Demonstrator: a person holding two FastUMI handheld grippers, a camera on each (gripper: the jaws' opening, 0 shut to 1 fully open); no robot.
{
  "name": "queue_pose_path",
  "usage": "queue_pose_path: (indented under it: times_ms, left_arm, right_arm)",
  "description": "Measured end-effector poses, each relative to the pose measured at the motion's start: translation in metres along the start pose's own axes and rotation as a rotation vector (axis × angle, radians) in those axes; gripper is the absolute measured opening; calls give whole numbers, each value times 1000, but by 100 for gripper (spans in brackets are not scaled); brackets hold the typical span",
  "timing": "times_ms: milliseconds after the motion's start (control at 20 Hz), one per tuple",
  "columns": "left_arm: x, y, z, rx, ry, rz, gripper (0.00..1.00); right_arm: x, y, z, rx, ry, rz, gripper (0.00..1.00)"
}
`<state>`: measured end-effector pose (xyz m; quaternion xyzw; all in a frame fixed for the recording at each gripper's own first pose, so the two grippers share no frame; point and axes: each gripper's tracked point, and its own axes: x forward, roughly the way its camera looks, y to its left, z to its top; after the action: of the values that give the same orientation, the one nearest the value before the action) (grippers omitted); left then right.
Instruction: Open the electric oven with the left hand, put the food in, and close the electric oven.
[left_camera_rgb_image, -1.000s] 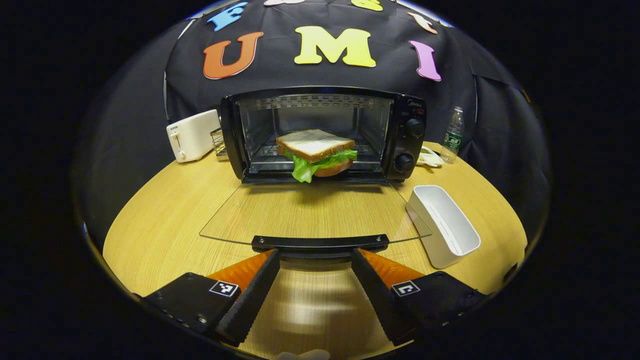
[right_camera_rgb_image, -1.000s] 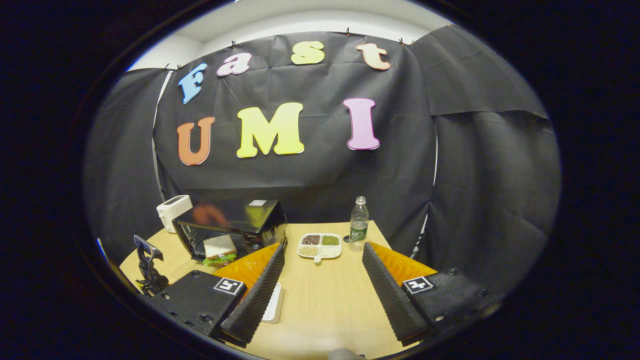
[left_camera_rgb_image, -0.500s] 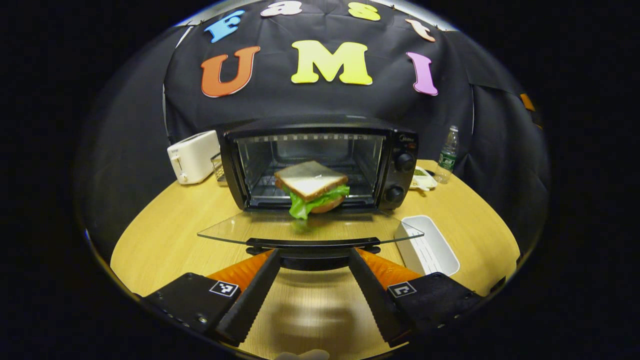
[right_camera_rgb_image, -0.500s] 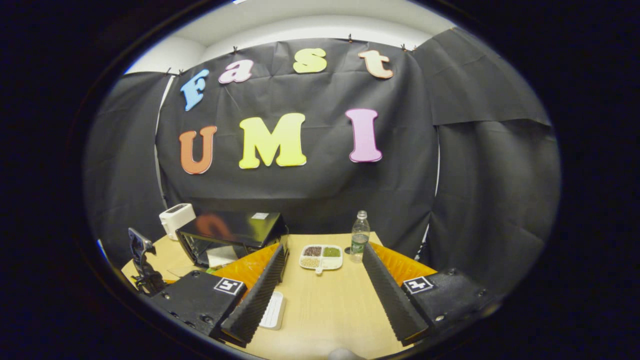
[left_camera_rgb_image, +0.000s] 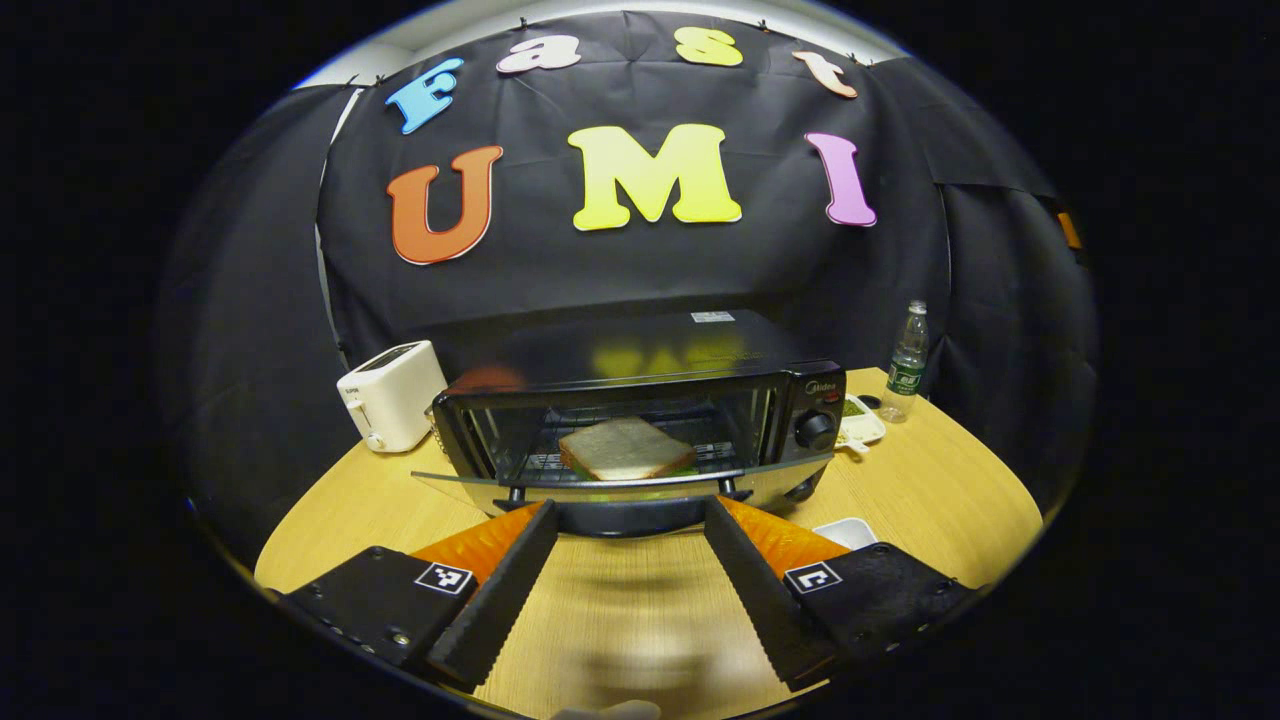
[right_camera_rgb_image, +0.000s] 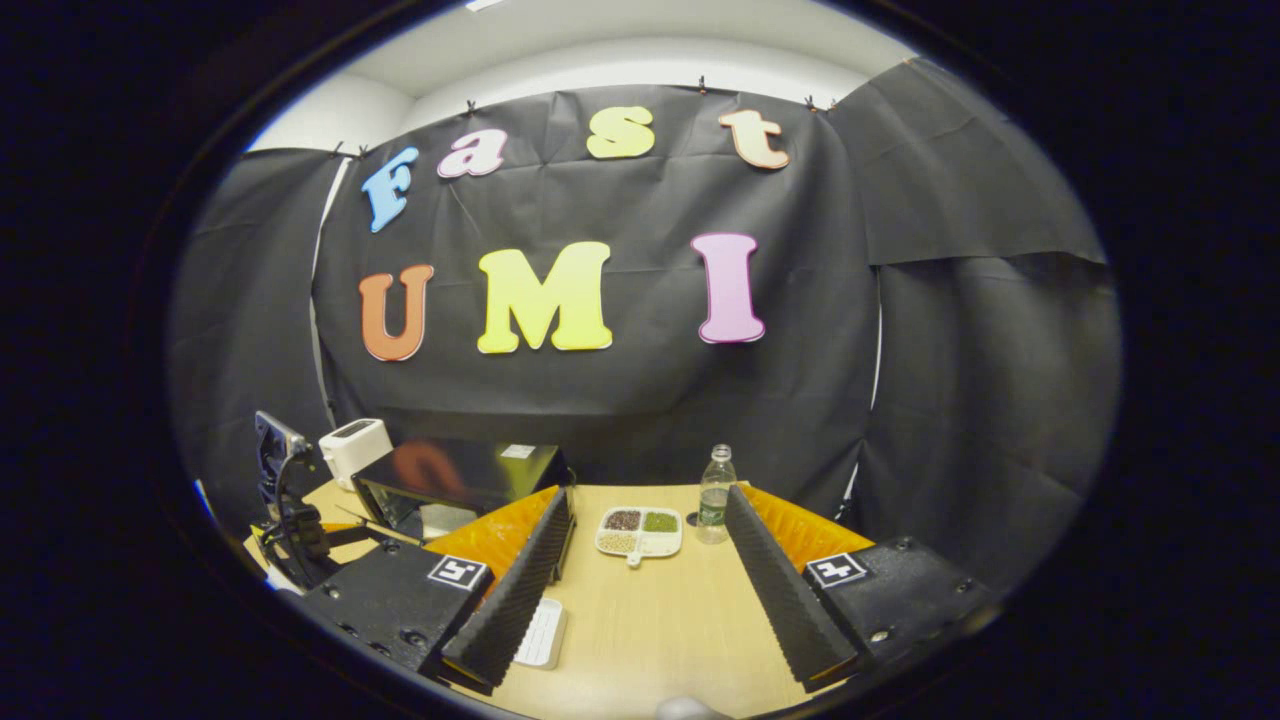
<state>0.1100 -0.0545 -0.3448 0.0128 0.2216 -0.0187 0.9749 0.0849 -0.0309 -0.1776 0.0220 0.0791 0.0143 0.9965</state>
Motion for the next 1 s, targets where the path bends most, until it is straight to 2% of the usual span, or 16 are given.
queue_pose_path:
  times_ms: [200, 500, 750, 1000]
  left_arm:
    - [24, 4, 17, 12, -17, 7, 97]
    - [21, 1, 31, 10, -37, 4, 97]
    - [-17, 3, 54, -33, -75, 0, 97]
    - [-76, 15, 101, -59, -157, -5, 97]
  right_arm:
    - [5, -6, 5, -12, -5, -8, 96]
    - [8, -2, 8, -12, 2, 2, 97]
    - [1, 16, 21, -9, -12, 27, 97]
    - [-17, 40, 43, -15, -42, 46, 96]
